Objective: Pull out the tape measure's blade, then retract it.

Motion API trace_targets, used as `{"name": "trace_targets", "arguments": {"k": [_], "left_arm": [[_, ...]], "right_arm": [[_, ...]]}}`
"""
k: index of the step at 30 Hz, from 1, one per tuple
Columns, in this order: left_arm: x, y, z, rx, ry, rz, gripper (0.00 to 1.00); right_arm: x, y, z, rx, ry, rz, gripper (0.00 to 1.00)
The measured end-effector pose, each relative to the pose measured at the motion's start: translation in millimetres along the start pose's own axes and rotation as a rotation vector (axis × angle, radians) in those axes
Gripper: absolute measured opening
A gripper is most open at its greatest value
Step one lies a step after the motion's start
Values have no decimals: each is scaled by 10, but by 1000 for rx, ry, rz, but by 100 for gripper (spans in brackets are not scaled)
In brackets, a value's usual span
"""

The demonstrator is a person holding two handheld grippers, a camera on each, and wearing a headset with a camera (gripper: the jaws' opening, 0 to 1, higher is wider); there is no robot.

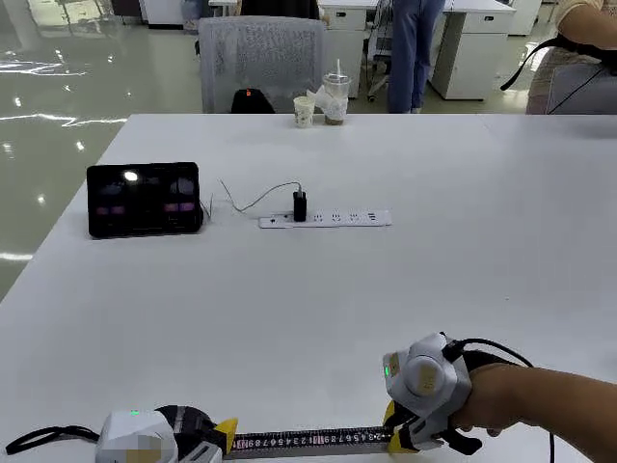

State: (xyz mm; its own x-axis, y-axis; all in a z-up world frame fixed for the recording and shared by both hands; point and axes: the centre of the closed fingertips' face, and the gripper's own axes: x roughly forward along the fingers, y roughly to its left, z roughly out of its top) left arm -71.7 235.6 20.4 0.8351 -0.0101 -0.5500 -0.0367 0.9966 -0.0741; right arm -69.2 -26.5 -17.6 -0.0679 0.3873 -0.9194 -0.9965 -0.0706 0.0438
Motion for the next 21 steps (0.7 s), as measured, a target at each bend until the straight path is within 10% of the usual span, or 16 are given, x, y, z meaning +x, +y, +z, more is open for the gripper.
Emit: {"name": "trace_targets", "arguments": {"k": [21], "left_arm": [[6, 29, -53, 52, 39, -2, 63]], "right_arm": [[-2, -7, 12, 29, -6, 7, 10]]}}
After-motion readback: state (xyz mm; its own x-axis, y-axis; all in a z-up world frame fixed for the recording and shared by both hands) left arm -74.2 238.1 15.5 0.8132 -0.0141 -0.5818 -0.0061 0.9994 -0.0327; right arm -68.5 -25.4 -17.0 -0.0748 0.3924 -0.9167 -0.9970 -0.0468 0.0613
